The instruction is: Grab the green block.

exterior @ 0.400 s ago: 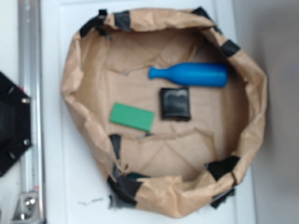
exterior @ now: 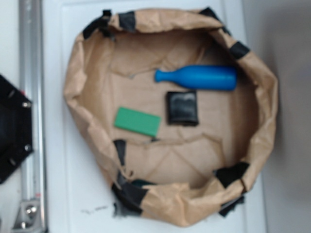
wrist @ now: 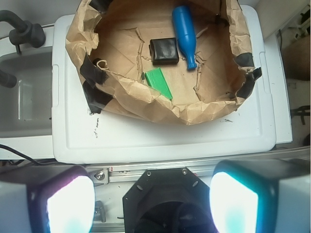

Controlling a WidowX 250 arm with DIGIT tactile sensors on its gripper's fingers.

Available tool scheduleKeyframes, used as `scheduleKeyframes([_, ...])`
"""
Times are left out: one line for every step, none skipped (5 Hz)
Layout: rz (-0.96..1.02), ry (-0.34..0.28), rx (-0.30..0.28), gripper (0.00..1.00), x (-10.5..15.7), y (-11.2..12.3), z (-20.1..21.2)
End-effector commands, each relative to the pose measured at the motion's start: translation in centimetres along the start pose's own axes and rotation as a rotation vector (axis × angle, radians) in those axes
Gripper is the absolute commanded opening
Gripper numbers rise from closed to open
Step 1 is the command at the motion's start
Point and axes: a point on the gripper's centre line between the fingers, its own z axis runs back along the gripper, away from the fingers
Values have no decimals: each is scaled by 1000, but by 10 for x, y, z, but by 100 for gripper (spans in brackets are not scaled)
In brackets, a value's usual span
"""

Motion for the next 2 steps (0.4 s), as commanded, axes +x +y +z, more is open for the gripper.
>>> scheduleKeyframes([94,-51,-36,100,48,20,-47])
scheduleKeyframes([87,-43,-70,100,74,24,-69])
